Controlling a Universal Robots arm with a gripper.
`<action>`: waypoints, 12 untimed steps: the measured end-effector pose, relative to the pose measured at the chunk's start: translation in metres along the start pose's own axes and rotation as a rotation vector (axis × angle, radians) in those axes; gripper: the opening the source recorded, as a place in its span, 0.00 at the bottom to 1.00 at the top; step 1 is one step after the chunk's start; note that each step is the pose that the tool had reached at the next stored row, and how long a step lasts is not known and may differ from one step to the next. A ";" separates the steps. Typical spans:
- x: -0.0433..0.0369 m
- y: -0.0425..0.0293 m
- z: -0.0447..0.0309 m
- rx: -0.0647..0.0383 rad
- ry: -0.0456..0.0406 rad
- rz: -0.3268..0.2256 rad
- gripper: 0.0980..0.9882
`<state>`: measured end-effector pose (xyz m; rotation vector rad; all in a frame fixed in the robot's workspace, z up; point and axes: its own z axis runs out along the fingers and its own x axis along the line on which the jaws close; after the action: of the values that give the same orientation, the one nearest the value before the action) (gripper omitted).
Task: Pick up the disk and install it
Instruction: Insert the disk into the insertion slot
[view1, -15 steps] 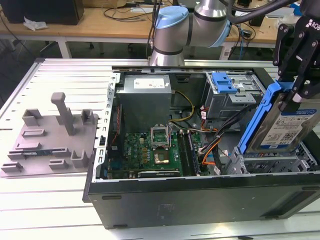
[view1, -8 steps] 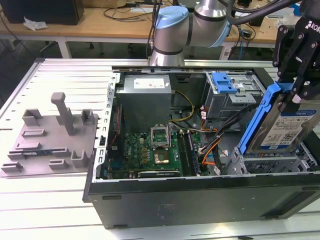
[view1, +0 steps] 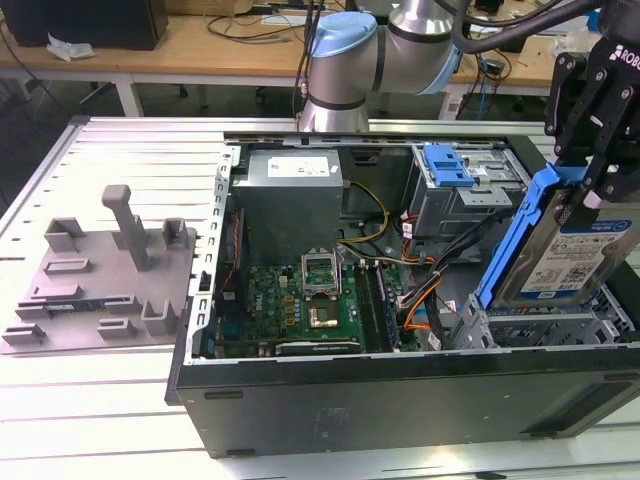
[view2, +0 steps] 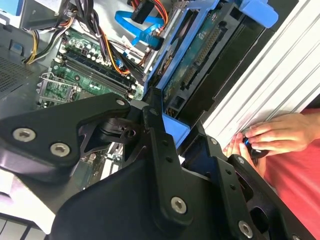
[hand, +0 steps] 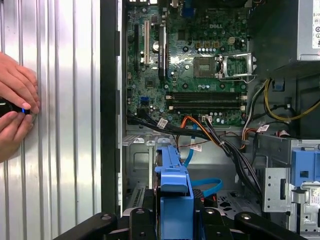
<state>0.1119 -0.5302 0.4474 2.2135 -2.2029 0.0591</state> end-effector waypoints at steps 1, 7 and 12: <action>0.0002 -0.0001 -0.0036 0.000 -0.0003 0.000 0.30; 0.0004 -0.0002 -0.0146 0.000 0.0007 0.000 0.30; 0.0006 -0.0001 -0.0164 0.000 0.0008 0.008 0.30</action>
<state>0.1118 -0.5302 0.4638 2.2046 -2.2109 0.0599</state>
